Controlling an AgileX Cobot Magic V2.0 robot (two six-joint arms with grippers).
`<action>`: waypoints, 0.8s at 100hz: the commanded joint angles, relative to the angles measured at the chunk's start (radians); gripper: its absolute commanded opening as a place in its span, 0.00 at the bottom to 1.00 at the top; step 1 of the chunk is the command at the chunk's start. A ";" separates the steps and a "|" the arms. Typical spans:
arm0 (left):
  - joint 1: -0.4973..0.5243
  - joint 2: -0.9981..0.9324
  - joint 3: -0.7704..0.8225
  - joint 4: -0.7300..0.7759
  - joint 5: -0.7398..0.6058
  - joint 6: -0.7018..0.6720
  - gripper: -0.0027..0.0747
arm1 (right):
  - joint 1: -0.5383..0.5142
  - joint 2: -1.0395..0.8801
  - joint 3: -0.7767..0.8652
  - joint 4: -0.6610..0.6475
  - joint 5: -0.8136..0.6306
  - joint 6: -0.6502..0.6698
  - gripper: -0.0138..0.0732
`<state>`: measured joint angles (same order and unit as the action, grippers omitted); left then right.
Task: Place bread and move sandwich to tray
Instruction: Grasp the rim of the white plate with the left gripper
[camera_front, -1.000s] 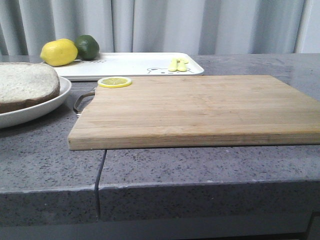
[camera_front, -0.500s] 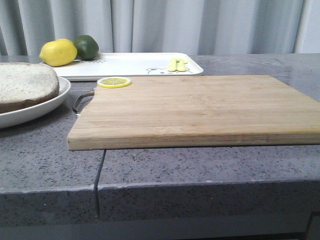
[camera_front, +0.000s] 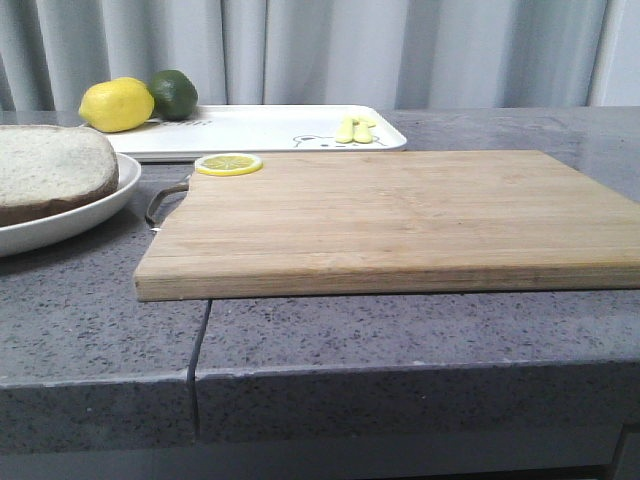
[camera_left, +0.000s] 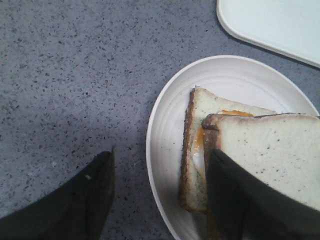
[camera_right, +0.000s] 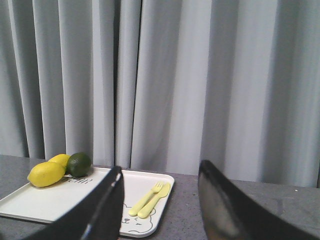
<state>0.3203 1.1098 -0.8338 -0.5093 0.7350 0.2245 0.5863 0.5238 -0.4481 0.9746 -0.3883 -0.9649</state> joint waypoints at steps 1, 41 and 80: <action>0.002 0.009 -0.033 -0.021 -0.052 -0.007 0.54 | -0.006 -0.001 -0.023 -0.019 -0.036 -0.009 0.58; 0.002 0.114 -0.033 -0.025 -0.069 -0.007 0.54 | -0.006 -0.001 -0.023 -0.019 -0.035 -0.009 0.58; -0.034 0.172 -0.033 -0.029 -0.099 0.001 0.54 | -0.006 -0.001 -0.023 -0.014 -0.035 -0.009 0.58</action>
<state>0.3023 1.3006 -0.8338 -0.5085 0.6847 0.2245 0.5863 0.5238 -0.4481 0.9763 -0.3865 -0.9671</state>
